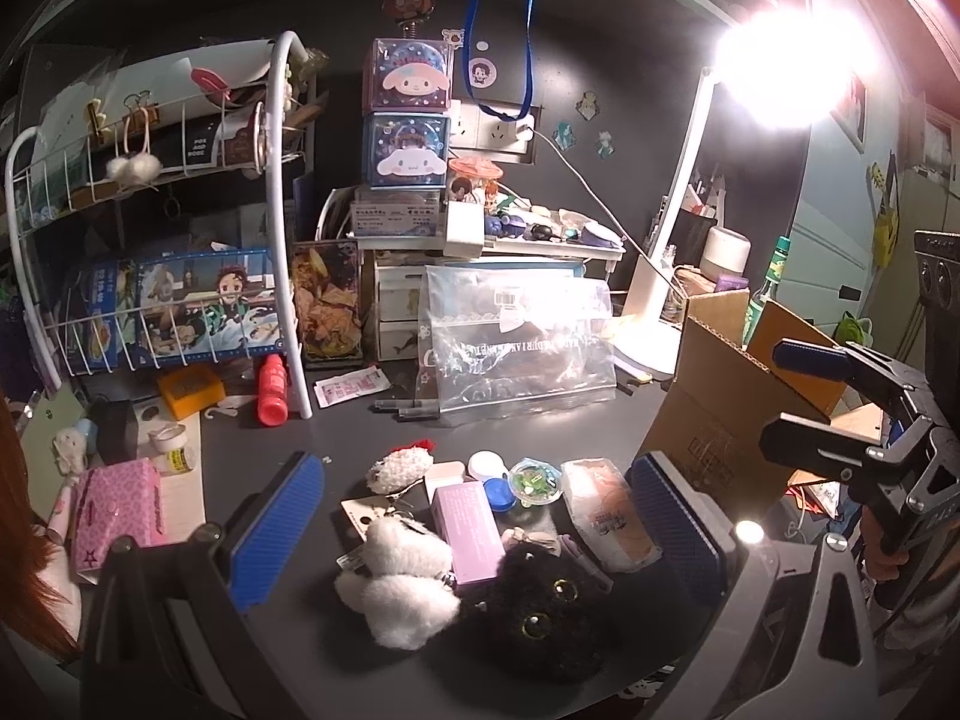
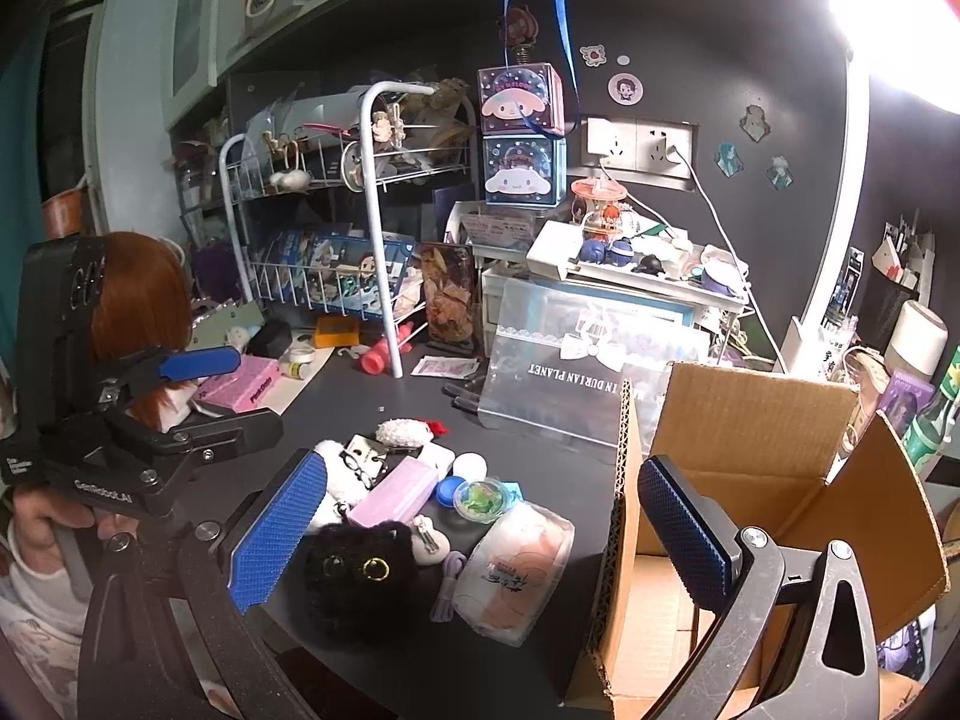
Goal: Organize objects
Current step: 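Move the right tool toward the black cat plush on the desk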
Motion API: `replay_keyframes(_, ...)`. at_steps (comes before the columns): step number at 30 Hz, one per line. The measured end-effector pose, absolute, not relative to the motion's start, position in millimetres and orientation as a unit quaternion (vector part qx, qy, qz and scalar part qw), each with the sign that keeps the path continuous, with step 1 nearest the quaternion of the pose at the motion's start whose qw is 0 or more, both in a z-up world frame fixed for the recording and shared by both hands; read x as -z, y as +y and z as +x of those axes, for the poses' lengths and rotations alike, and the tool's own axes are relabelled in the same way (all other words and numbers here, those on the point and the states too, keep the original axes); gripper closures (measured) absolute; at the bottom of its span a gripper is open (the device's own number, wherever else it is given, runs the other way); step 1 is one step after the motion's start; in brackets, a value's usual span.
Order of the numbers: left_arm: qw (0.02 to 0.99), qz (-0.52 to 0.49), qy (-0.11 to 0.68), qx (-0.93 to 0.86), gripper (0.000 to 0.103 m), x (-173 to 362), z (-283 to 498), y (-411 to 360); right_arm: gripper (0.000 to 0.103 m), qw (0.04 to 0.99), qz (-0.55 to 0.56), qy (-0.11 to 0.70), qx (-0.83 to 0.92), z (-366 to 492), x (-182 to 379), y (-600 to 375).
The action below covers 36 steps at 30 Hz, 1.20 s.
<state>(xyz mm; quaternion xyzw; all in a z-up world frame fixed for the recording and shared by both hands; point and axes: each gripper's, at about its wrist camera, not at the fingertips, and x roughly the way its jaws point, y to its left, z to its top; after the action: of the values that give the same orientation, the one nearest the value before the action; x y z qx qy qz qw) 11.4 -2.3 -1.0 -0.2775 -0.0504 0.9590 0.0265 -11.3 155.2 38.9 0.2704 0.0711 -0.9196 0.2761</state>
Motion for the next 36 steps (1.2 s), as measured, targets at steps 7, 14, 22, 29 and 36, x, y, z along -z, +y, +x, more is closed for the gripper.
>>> replay_keyframes(7, 0.029, -0.280, -0.046, -0.959, 0.000, 0, 12, 0, 0.000, 0.284, 0.270, 0.075, 0.917, -7, -38, 153)
replay_keyframes(14, 0.027, -0.280, -0.046, -0.959, 0.000, 1, 13, -1, 0.000, 0.288, 0.269, 0.071, 0.916, -5, -37, 153)
replay_keyframes(22, 0.019, -0.277, -0.044, -0.960, 0.000, 1, 17, -4, 0.000, 0.295, 0.263, 0.076, 0.915, 1, -39, 150)
replay_keyframes(29, 0.020, -0.273, -0.052, -0.960, 0.000, 3, 22, -20, 0.000, 0.302, 0.257, 0.090, 0.914, 5, -43, 135)
replay_keyframes(36, 0.028, -0.273, -0.059, -0.960, 0.000, 8, 24, -39, 0.000, 0.314, 0.262, 0.098, 0.907, 10, -40, 114)
